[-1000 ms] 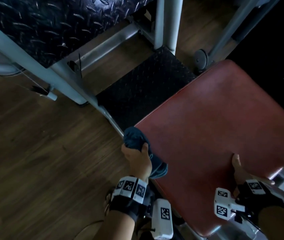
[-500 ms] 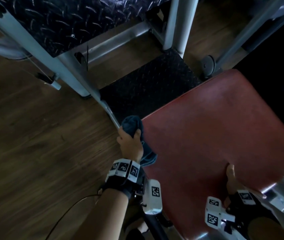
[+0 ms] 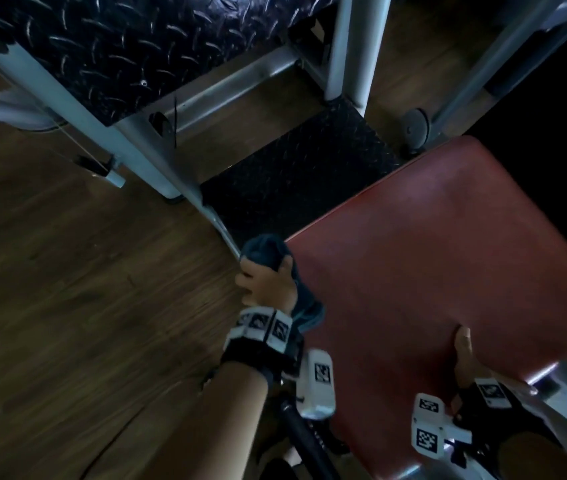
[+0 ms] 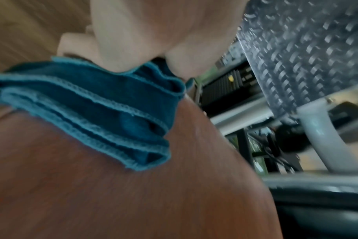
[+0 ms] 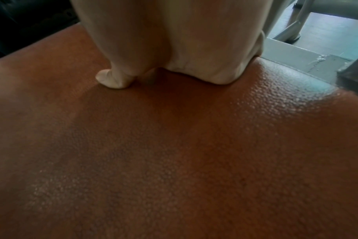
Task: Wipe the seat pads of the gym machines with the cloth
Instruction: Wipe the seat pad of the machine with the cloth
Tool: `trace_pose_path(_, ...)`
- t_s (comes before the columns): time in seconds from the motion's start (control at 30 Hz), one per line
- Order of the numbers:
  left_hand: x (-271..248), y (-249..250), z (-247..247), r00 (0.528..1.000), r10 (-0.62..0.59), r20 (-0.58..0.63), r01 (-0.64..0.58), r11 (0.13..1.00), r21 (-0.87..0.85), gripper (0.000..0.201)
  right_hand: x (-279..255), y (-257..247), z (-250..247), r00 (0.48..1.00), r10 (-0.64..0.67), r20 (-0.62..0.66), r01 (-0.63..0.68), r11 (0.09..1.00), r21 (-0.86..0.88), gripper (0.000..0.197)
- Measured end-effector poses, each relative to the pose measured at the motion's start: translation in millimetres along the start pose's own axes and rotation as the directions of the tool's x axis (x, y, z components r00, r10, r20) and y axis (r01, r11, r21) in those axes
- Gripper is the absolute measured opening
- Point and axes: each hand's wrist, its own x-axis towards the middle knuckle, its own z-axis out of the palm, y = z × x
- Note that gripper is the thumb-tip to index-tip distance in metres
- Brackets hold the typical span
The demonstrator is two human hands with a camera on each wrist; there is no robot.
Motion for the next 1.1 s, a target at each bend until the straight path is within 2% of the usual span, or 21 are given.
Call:
trace_pose_path(0.1, 12, 1, -1, 0.997, 0.03, 0.069, -0.033, 0.999, 0.042, 0.079, -3, 4, -1, 0.999, -0.046, -0.027, 0.048, 0.995, 0.084, 0.099)
trace_pose_path(0.2, -2, -17, 0, 0.996, 0.05, 0.071, -0.047, 0.998, -0.049, 0.083, -7, 6, -1, 0.996, -0.031, -0.079, 0.041, 0.989, 0.14, 0.112)
trace_pose_path(0.27, -20, -37, 3, 0.994, -0.046, 0.101, 0.057, 0.993, -0.107, 0.091, -15, 1, -2, 0.997, -0.027, -0.071, 0.04, 0.98, 0.193, 0.113)
trace_pose_path(0.37, -33, -57, 9, 0.962, -0.199, 0.189, 0.229, 0.962, -0.149, 0.119, -26, -4, -10, 0.988, -0.057, -0.146, 0.091, 0.968, 0.234, 0.096)
trace_pose_path(0.4, -32, -56, 9, 0.953, -0.226, 0.201, 0.251, 0.962, -0.108, 0.128, -29, -4, -9, 0.988, -0.058, -0.147, 0.091, 0.968, 0.234, 0.101)
trace_pose_path(0.43, -29, -50, 9, 0.953, -0.241, 0.185, 0.255, 0.966, -0.053, 0.13, -25, -3, -7, 0.988, -0.047, -0.149, 0.084, 0.966, 0.246, 0.114)
trace_pose_path(0.47, -26, -44, 12, 0.96, -0.246, 0.131, 0.249, 0.969, -0.007, 0.125, -23, -3, -3, 0.989, -0.026, -0.149, 0.064, 0.965, 0.254, 0.13)
trace_pose_path(0.5, -23, -36, 14, 0.971, -0.224, 0.077, 0.223, 0.974, 0.022, 0.116, -20, -2, -2, 0.987, -0.016, -0.158, 0.058, 0.964, 0.26, 0.139)
trace_pose_path(0.53, -25, -28, 16, 0.983, -0.184, 0.024, 0.182, 0.982, 0.059, 0.109, -20, -1, -2, 0.987, 0.008, -0.161, 0.041, 0.954, 0.297, 0.14)
trace_pose_path(0.63, -29, -11, 29, 0.99, 0.06, -0.13, -0.03, 0.974, 0.226, 0.096, -9, 2, 0, 0.984, -0.005, -0.179, 0.067, 0.937, 0.342, 0.119)
trace_pose_path(0.67, -29, -8, 34, 0.982, 0.118, -0.144, -0.075, 0.959, 0.273, 0.092, -5, 3, 2, 0.98, -0.014, -0.198, 0.087, 0.927, 0.364, 0.129)
trace_pose_path(0.77, -28, 3, 46, 0.976, 0.217, -0.028, -0.182, 0.876, 0.447, 0.086, 9, 6, 14, 0.963, 0.108, -0.245, 0.029, 0.867, 0.498, 0.148)
trace_pose_path(0.9, -39, 27, 72, 0.895, 0.37, 0.249, -0.439, 0.631, 0.639, 0.087, 13, 5, 18, 0.954, 0.157, -0.256, 0.021, 0.815, 0.579, 0.138)
trace_pose_path(0.97, -49, 44, 89, 0.853, 0.394, 0.342, -0.515, 0.528, 0.675, 0.093, 10, 3, 18, 0.952, 0.15, -0.268, 0.039, 0.807, 0.59, 0.133)
trace_pose_path(1.0, -51, 51, 95, 0.838, 0.392, 0.379, -0.538, 0.482, 0.691, 0.097, 15, 4, 22, 0.939, 0.141, -0.313, 0.069, 0.816, 0.574, 0.134)
trace_pose_path(1.03, -51, 55, 99, 0.827, 0.386, 0.408, -0.554, 0.44, 0.706, 0.101, 15, 3, 24, 0.924, 0.144, -0.354, 0.084, 0.828, 0.555, 0.136)
trace_pose_path(1.1, -47, 59, 101, 0.811, 0.378, 0.446, -0.574, 0.375, 0.728, 0.108, 14, 0, 24, 0.924, 0.143, -0.355, 0.084, 0.829, 0.552, 0.142)
